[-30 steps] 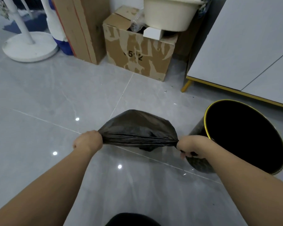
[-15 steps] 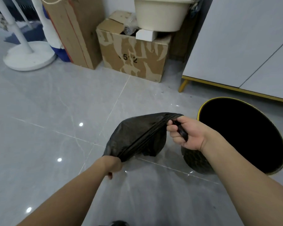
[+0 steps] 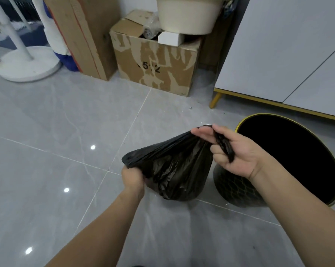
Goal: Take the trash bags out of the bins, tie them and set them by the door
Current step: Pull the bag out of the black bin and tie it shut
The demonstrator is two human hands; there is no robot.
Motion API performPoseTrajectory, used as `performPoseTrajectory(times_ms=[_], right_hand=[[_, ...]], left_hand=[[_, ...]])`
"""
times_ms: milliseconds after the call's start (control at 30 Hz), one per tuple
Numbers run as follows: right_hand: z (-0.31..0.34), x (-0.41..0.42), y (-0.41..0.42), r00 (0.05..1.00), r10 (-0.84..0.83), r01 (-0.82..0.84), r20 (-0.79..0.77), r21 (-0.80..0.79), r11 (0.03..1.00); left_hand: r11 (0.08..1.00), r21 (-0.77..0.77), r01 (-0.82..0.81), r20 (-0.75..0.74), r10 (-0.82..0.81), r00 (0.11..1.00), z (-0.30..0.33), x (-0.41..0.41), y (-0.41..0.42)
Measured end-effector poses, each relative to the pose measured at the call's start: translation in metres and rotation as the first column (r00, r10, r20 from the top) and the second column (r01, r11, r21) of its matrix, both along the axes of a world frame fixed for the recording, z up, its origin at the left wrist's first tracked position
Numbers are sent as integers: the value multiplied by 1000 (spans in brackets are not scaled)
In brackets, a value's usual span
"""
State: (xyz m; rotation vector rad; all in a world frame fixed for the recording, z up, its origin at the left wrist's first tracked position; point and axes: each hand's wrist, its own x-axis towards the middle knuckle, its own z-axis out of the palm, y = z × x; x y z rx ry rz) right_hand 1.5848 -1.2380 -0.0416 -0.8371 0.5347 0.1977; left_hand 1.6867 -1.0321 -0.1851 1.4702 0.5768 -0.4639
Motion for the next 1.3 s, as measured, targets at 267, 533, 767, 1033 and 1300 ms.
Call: performPoseTrajectory(times_ms=[267, 533, 767, 1033, 1300], right_hand=[[-2, 33, 9, 923, -361, 359, 137, 35, 933], [-73, 34, 66, 991, -87, 50, -99, -324, 945], [-119, 24, 77, 956, 60, -210, -288, -527, 823], [-135, 23, 70, 882, 190, -461, -432, -700, 546], [-106, 34, 71, 958, 127, -227, -257, -413, 882]], left_hand=[[975, 52, 216, -43, -214, 976, 2, -7, -27], [-362, 684, 634, -490, -871, 32, 14, -46, 20], [-465, 660, 590, -515, -852, -95, 41, -38, 40], [-483, 801, 355, -498, -866, -54, 48, -16, 50], [-152, 983, 99, -135, -978, -156, 58, 22, 50]])
